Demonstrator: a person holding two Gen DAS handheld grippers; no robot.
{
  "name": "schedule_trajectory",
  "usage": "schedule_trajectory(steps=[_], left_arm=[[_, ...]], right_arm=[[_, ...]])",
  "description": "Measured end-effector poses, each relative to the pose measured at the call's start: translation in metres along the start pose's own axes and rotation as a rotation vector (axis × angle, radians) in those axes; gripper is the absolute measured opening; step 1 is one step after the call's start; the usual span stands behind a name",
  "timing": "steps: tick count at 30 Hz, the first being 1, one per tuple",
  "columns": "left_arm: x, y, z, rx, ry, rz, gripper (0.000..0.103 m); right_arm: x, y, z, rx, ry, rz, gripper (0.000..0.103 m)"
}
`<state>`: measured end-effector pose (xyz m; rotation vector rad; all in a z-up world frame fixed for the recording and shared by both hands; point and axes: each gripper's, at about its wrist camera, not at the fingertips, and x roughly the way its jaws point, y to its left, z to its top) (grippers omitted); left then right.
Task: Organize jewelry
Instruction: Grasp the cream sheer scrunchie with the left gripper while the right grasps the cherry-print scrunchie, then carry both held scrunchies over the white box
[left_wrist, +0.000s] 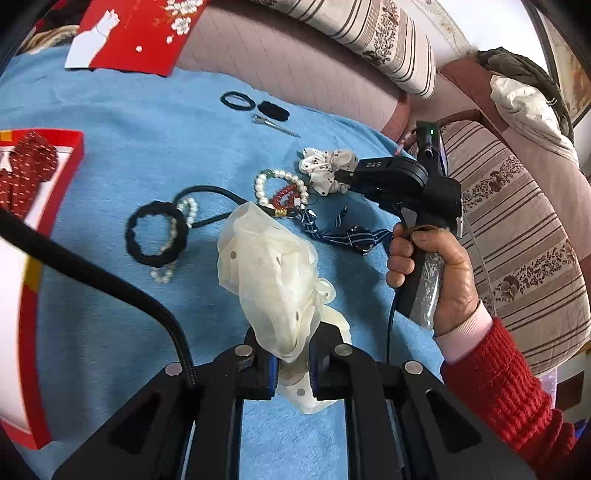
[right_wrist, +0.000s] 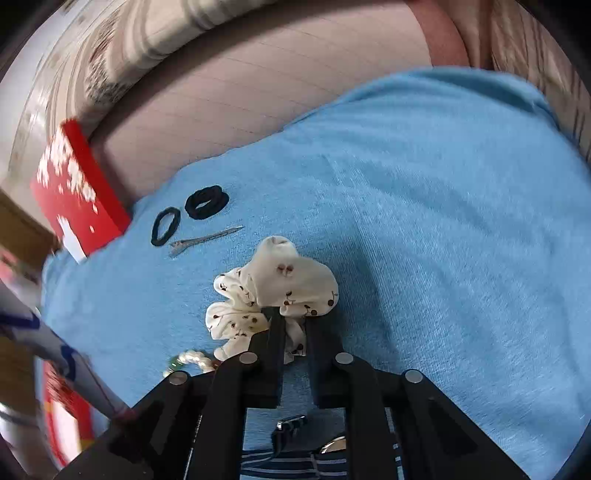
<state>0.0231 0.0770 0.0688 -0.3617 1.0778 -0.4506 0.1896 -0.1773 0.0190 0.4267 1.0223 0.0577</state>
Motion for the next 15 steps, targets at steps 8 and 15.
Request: schedule_trajectory(steps=[8,15], left_arm=[[-0.041,0.003,-0.010,0.028,-0.051,0.062,0.012],[-0.095,0.039,-0.022,-0.038,-0.106,0.143,0.012]], right_arm=[[-0.063,-0.003,-0.025,-0.018,-0.056,0.028,0.008],[-0.118,0.028,-0.068,-0.125,-0.061,0.069,0.008]])
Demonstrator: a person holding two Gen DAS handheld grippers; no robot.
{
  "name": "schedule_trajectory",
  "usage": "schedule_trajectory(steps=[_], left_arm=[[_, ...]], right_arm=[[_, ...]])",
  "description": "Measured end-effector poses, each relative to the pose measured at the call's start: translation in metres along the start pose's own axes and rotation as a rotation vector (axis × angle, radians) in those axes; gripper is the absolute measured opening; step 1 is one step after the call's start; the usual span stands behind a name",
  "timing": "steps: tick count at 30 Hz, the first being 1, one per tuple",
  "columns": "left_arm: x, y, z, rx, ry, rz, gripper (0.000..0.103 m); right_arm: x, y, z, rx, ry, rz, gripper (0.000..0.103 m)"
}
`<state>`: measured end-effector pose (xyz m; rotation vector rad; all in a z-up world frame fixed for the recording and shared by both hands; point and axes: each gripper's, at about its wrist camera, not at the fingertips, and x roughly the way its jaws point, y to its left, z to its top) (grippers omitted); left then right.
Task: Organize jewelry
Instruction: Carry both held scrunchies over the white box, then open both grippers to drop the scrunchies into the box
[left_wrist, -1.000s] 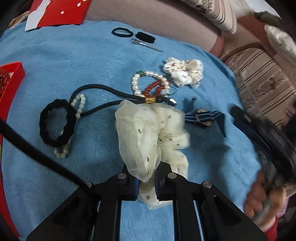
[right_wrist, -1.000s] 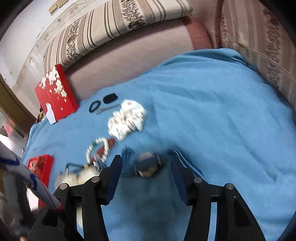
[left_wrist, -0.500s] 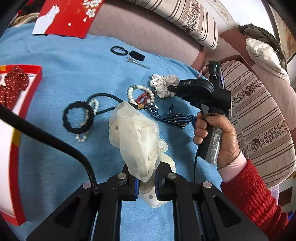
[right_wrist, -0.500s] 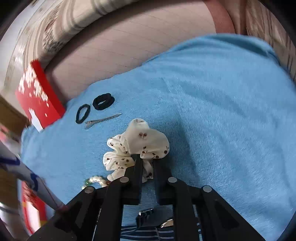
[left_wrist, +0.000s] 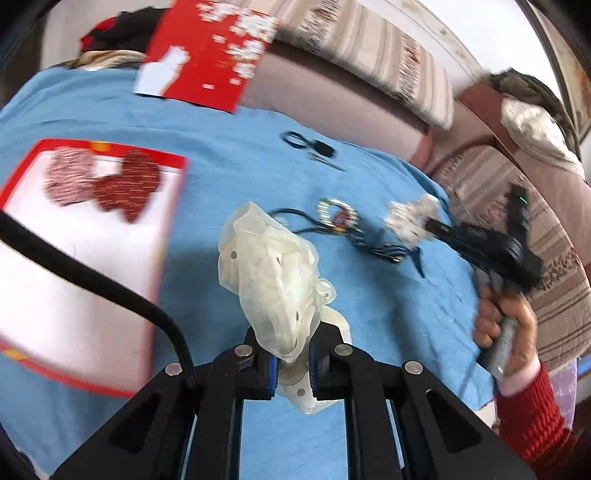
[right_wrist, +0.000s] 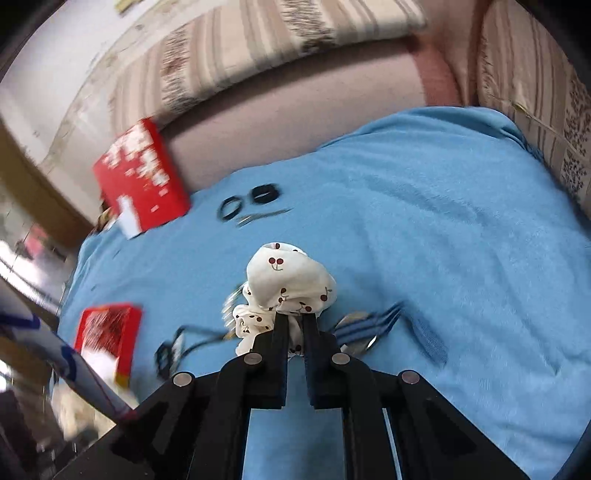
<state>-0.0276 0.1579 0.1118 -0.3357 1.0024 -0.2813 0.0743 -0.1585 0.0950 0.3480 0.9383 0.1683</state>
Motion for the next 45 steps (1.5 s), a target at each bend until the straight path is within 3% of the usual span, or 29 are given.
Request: schedule_trajectory(steps=[7,15,17,21,25,28,29,31,33,36,40,45], left_arm=[[-0.049,0.082,-0.004,-0.096,-0.049,0.175,0.012],[-0.065,0.190,0.001,-0.236,-0.042,0.423,0.012],[-0.067,0.209,0.002,-0.257,-0.044,0.469,0.012],[-0.066,0.232,0.004,-0.287,-0.029,0.488,0.014],[-0.065,0.238,0.005,-0.301,-0.037,0.503,0.026],[-0.071,0.235,0.006,-0.309,-0.058,0.471,0.035],[-0.074,0.232,0.005,-0.309,-0.069,0.469,0.038],[-0.084,0.224,0.003,-0.298,-0.096,0.463,0.040],[-0.095,0.216,-0.001,-0.293,-0.130,0.475,0.049],[-0.111,0.206,-0.010,-0.302,-0.177,0.514,0.054],[-0.124,0.188,-0.027,-0.306,-0.202,0.554,0.056],[-0.127,0.173,-0.039,-0.306,-0.208,0.572,0.056]], right_arm=[[-0.013,0.085,-0.032,-0.113,0.062,0.144,0.008],[0.030,0.207,-0.084,-0.195,0.200,0.336,0.008],[0.048,0.234,-0.097,-0.215,0.236,0.352,0.008],[0.081,0.264,-0.121,-0.279,0.285,0.321,0.008],[0.101,0.277,-0.138,-0.350,0.311,0.253,0.016],[0.083,0.275,-0.144,-0.412,0.274,0.249,0.046],[0.075,0.273,-0.144,-0.428,0.252,0.245,0.052],[0.056,0.268,-0.144,-0.469,0.192,0.232,0.056],[0.049,0.267,-0.146,-0.495,0.168,0.194,0.056],[0.058,0.269,-0.156,-0.515,0.201,0.149,0.055],[0.083,0.270,-0.172,-0.499,0.280,0.128,0.032],[0.093,0.267,-0.177,-0.431,0.320,0.094,0.021]])
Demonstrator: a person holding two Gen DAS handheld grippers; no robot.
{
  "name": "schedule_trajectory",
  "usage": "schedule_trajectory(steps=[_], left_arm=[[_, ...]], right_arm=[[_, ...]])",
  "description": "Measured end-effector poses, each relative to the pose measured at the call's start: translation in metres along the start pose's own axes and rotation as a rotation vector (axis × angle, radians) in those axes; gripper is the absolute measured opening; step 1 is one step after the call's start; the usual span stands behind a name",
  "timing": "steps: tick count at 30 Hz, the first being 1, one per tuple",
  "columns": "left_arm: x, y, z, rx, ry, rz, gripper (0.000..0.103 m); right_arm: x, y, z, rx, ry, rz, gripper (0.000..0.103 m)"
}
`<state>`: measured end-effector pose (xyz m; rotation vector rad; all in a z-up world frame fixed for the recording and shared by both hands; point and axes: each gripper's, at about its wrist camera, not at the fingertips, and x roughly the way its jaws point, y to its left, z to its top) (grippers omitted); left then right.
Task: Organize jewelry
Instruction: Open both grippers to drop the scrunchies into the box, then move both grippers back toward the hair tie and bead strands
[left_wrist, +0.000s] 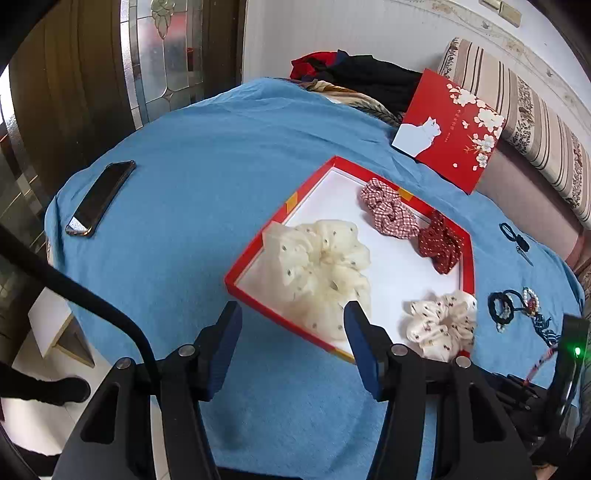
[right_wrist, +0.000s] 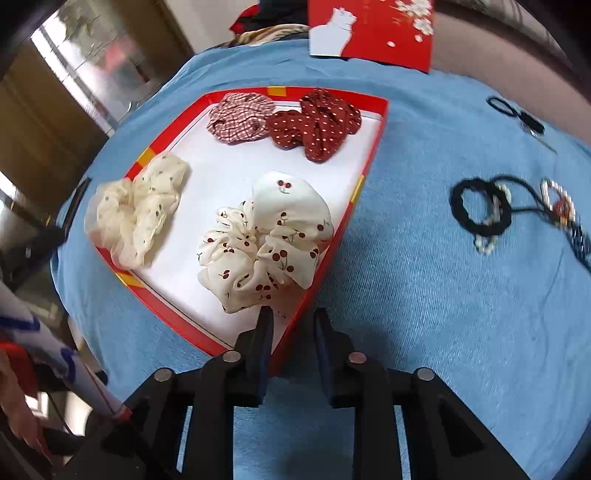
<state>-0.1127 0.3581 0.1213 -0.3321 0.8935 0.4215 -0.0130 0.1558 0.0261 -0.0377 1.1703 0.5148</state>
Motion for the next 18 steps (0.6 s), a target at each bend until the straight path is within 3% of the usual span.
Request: schedule_trajectory(steps=[5,10,12,14,18], left_arm=[[-0.008,-0.006,-0.005,-0.004,-0.001,-0.028,0.056],[-0.019,-0.018,-0.009,0.020,0.004,-0.053,0.056],[-0.024,-0.025,-0.011,0.032,0.008,-0.066,0.056],[-0.030,-0.034,-0.015,0.051,0.007,-0.081,0.056],[-0.046,-0.062,-0.029,0.117,-0.003,-0.110,0.058]], right_arm=[[-0.003,-0.004,-0.004,0.031,0.035,-0.052,0.019],[-0.011,-0.009,-0.013,0.049,0.038,-0.008,0.019],[-0.026,-0.012,-0.017,0.048,-0.004,0.028,0.025],[-0.047,-0.017,-0.025,0.038,-0.061,0.034,0.044],[-0.095,-0.045,-0.055,0.008,-0.175,-0.053,0.047]])
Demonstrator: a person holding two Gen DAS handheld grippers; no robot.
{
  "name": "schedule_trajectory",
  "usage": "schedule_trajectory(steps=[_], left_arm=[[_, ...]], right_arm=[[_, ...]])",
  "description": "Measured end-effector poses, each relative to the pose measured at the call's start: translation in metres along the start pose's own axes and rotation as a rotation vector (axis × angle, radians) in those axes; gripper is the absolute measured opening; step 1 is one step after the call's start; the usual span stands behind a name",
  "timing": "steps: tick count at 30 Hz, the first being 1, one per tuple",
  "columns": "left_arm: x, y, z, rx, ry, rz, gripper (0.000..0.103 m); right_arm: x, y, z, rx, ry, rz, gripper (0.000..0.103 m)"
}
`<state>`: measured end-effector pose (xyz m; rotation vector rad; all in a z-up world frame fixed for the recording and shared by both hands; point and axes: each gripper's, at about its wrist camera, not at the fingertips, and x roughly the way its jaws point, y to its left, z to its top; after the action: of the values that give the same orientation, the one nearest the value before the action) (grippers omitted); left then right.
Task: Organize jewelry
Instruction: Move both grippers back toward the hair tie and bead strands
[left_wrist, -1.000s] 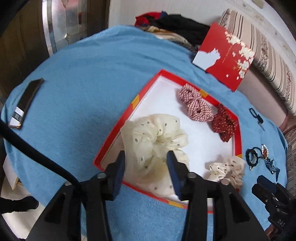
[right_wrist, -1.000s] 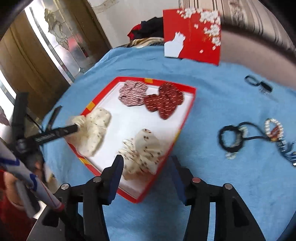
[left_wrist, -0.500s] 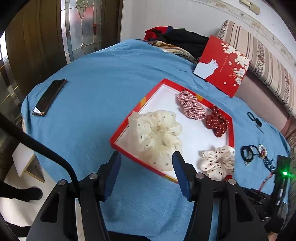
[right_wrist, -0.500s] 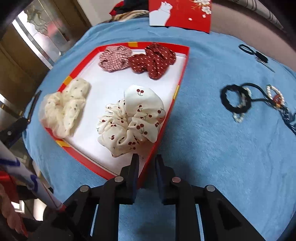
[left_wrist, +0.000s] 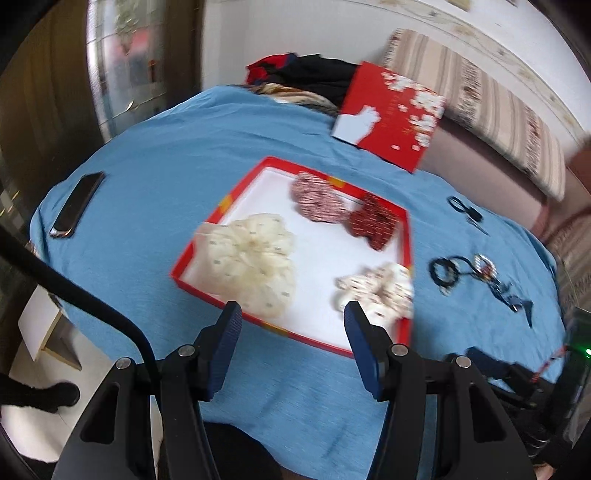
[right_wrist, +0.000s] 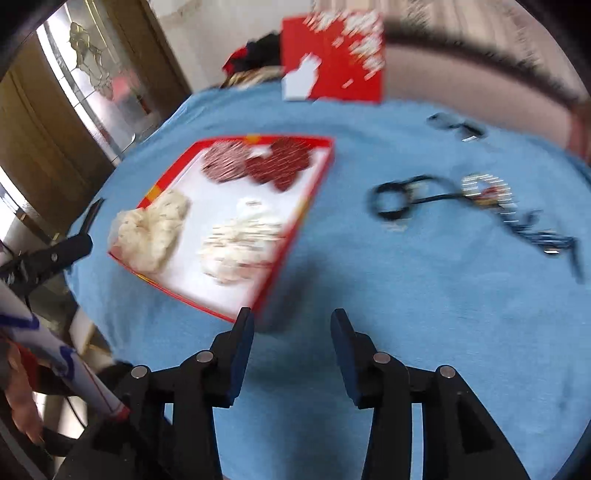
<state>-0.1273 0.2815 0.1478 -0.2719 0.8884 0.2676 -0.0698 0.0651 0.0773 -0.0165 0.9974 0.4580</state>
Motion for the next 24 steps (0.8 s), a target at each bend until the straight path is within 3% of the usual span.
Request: schedule_trajectory(steps=[7,13,18,24], left_arm=[[-0.011,-0.072,-0.029,0.141,0.020,-0.089,0.059],[-0.019,-0.125,-0.052,0.259,0.060,-0.167,0.059],[-0.025,-0.150,-0.064,0.338,0.063,-0.183,0.059],[-0.025,-0.177,-0.064,0.398,0.035,-0.136,0.059]], right_arm=[[-0.059,-0.095,-0.058,0.123,-0.054,-0.194,0.049],[-0.083,-0.153,-0.087,0.226,-0.063,-0.265,0.049],[-0.089,-0.178,-0.101,0.273,-0.083,-0.285,0.049],[-0.087,-0.197,-0.109,0.302,-0.109,-0.330,0.049]])
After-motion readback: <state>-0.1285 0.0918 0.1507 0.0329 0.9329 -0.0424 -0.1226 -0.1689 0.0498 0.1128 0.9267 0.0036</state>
